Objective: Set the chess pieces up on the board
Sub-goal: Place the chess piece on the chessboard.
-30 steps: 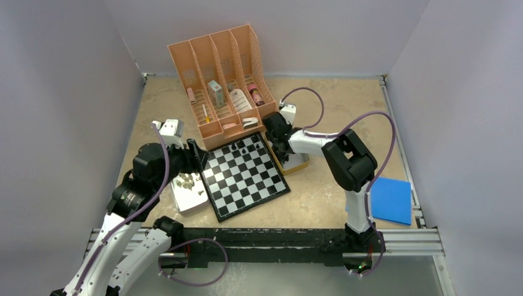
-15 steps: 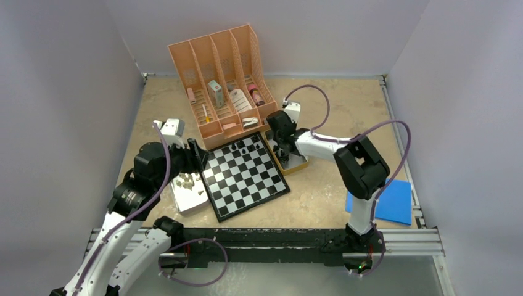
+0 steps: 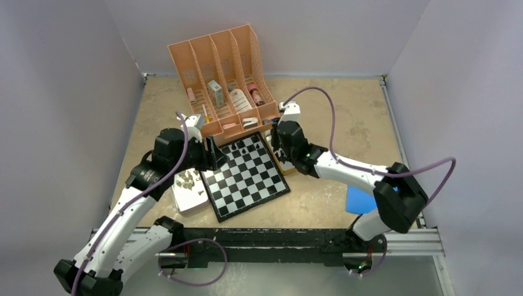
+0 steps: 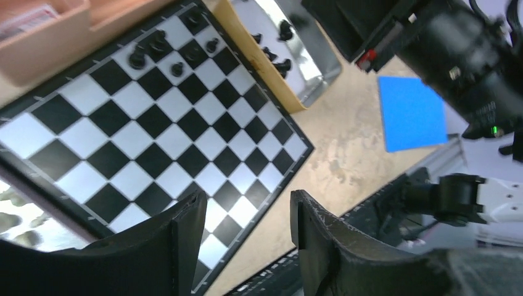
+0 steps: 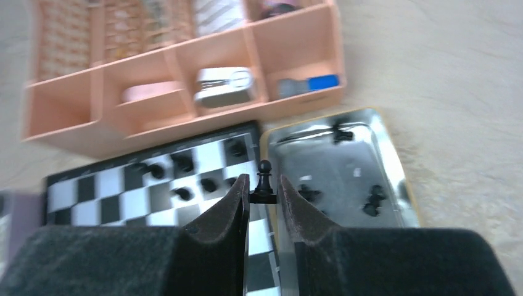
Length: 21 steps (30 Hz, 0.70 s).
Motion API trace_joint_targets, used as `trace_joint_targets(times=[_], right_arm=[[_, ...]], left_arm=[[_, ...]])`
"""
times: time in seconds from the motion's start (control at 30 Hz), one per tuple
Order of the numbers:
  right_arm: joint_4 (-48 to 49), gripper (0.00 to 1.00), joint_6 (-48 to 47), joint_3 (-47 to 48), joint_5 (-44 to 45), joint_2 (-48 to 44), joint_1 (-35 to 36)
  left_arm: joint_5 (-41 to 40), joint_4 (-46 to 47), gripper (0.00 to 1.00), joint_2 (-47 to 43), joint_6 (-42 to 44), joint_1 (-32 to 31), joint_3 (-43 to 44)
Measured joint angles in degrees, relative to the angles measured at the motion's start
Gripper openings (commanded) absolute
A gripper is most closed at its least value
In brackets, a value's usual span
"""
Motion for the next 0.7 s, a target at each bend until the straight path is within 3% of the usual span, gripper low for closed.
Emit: trace_joint_targets(times=[0.2,0.4,0.7], right_arm=[[11.8,0.17,-8.2,-7.6,-4.2,-9.6,7.7],[26.8,0.17,-14.7,-19.4,-13.0,-18.3,9.1],[37.2,0.17,-20.7,-23.5,-19.6,-24.0,12.9]], left_arm=[[6.9,1.4,0.49,7.5,-4.4,0.0,2.1],[11.7,1.5,0.49,12.5,-6.5,0.0,10.4],[23.5,7.6,0.46,15.1,-10.6,0.0,14.2]])
